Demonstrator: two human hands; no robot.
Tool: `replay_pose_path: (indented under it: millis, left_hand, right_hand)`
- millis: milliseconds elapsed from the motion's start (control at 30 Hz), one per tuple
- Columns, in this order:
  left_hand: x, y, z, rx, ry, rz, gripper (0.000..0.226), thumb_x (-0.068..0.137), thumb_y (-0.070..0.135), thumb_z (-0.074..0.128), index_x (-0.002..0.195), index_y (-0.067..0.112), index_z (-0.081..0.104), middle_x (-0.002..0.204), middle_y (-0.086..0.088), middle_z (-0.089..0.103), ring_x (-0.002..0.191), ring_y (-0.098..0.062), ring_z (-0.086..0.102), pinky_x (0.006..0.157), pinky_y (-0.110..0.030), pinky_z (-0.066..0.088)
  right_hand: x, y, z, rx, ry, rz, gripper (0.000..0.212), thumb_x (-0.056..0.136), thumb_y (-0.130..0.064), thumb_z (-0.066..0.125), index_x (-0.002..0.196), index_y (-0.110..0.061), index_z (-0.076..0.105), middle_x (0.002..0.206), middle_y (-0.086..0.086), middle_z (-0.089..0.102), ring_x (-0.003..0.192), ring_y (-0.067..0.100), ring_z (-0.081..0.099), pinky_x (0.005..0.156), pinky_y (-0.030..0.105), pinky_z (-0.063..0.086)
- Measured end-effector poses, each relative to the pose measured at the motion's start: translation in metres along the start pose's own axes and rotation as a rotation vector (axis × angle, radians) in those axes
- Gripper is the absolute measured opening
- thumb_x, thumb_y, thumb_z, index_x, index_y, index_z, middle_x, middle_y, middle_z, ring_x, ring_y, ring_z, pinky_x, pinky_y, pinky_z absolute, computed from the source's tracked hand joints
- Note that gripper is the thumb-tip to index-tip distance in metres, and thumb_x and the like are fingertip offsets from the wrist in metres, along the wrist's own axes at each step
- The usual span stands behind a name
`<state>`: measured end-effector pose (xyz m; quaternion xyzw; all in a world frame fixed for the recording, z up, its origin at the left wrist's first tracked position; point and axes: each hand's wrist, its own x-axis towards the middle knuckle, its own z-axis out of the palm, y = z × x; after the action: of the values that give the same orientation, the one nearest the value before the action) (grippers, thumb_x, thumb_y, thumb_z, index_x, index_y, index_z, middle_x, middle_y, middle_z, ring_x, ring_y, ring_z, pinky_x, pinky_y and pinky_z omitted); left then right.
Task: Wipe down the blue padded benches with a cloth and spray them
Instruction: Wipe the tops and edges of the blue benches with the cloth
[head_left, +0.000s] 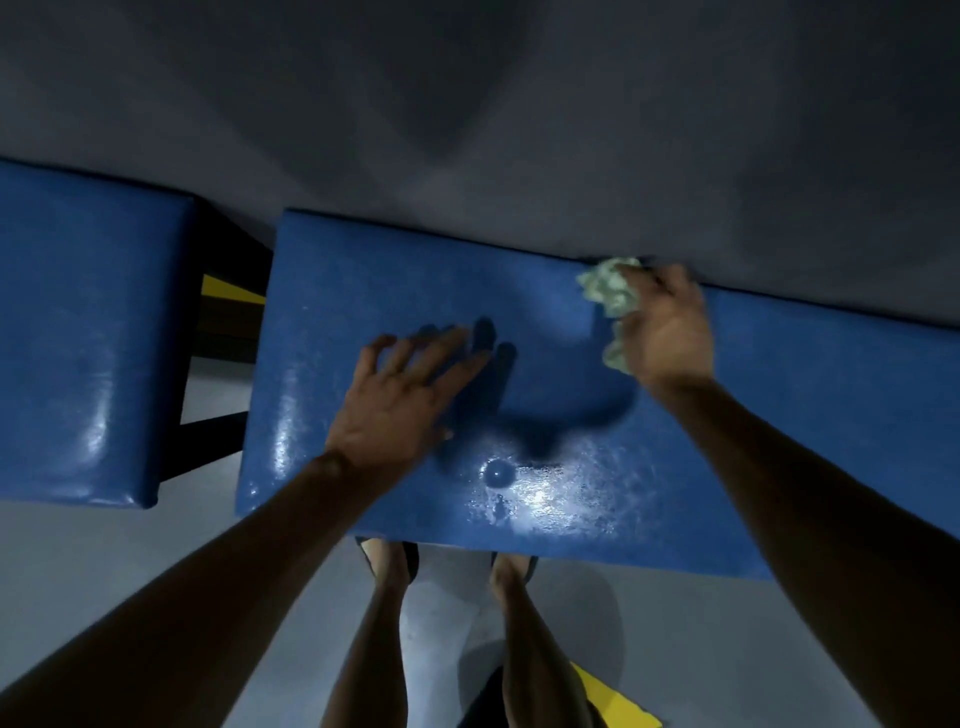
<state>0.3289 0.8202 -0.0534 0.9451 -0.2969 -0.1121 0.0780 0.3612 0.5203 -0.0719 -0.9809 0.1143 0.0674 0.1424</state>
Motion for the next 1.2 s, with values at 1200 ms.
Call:
replay_pose_path:
  millis: [1200]
  left_hand:
    - [-0.01, -0.077, -0.006, 0.071, -0.271, -0.121, 0.103, 0.069, 0.053, 0.08, 0.151, 0.04, 0.019, 0.164, -0.001, 0.013, 0.141, -0.034, 0.025, 0.111, -0.05, 0.021]
  right_hand:
    - [-0.001, -0.172, 0.048, 0.064, -0.11, -0.072, 0.059, 0.078, -0.02, 0.056, 0.136, -0.022, 0.051, 0.133, 0.008, 0.046, 0.109, 0.033, 0.048, 0.087, 0.042, 0.051]
